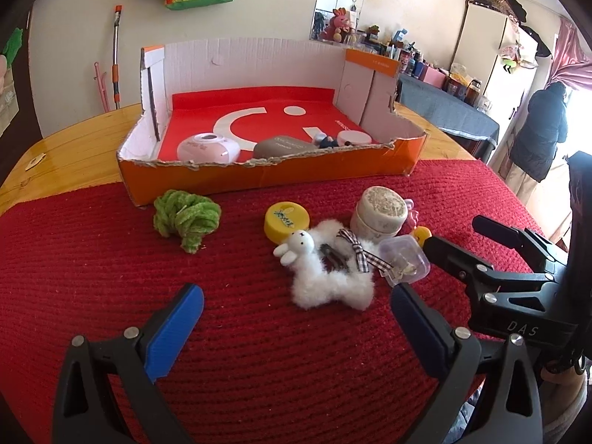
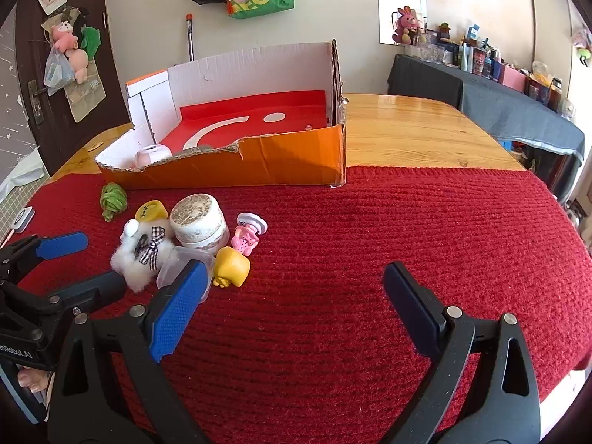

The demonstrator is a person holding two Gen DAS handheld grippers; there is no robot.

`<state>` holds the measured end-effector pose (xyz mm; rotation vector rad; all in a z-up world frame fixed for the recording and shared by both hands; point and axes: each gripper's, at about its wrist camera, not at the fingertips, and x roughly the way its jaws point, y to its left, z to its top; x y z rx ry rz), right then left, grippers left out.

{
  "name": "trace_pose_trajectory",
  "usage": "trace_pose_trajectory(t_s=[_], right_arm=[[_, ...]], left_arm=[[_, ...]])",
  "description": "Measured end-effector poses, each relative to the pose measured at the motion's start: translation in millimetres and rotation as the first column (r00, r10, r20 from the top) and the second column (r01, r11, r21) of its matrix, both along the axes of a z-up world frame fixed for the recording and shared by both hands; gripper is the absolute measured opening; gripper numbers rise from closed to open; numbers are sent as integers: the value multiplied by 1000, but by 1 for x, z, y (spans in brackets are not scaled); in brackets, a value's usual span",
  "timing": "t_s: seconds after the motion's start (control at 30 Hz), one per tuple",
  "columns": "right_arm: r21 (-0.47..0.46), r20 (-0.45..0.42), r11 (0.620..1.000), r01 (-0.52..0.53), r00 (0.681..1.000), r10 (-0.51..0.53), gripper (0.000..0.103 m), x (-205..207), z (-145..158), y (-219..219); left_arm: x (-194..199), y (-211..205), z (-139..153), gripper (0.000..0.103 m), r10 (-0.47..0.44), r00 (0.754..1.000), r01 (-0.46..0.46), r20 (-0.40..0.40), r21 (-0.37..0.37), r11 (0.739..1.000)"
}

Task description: Organize objects

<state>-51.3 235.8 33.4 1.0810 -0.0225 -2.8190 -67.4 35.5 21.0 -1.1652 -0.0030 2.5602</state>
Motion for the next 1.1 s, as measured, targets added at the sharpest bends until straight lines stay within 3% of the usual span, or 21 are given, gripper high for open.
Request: trace_pose_trajectory(t_s=[0.3,0.53,0.7,1.0,1.1], right_arm=[[13,56,1000,-13,998,12,98,-10,-4,-3],[52,57,998,43,997,-46,98,-4,-4,16],[24,42,1000,7,999,-8,98,-1,4,18],[139,73,986,-89,994,79,98,-24,8,-7],[167,94,977,-131,989,116,97,-32,8,-12]], left_arm=[[-6,0,-3,103,-10,1000,11,13,-52,999],[-9,-31,2,103,41,999,-40,11,-67,997],[-8,-32,7,103,-23,1000,24,20,-11,1000],[-13,3,3,100,-126,992,128,29,-79,989],[-19,7,0,97,-122,991,126,46,-85,988]])
